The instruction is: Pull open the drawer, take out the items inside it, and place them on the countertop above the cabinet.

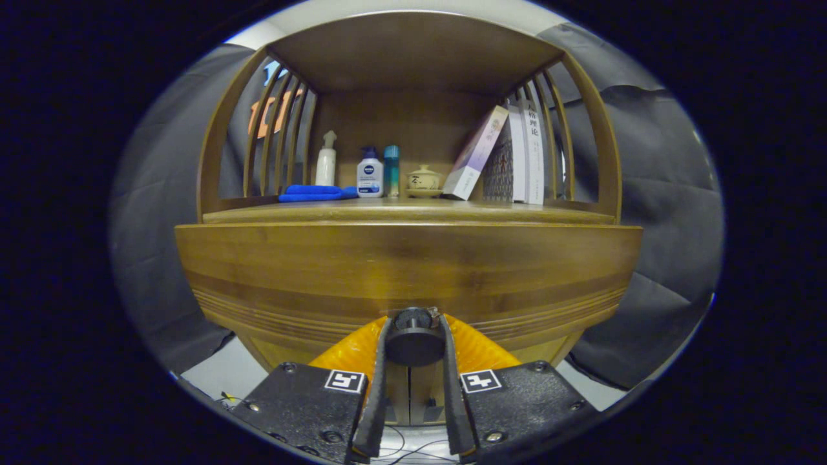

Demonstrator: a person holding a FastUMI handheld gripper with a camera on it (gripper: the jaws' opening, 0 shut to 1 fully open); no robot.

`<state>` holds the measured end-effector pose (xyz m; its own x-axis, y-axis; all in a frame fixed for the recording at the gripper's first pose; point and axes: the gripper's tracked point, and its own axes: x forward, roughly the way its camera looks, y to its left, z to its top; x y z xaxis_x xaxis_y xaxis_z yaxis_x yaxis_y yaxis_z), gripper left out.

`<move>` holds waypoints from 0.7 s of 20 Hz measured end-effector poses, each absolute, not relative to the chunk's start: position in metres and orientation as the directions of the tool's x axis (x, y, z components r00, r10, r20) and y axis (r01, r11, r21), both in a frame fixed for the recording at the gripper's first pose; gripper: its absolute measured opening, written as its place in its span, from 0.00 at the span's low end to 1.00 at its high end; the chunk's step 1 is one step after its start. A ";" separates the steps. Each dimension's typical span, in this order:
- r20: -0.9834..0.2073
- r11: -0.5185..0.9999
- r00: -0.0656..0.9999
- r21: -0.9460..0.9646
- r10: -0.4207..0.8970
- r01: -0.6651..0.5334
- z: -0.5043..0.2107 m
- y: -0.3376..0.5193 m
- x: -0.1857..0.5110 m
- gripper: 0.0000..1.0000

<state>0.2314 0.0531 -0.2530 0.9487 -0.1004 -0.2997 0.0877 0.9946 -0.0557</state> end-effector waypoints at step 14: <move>-0.311 0.996 0.947 -0.045 -0.086 0.075 -0.253 0.055 0.232 0.41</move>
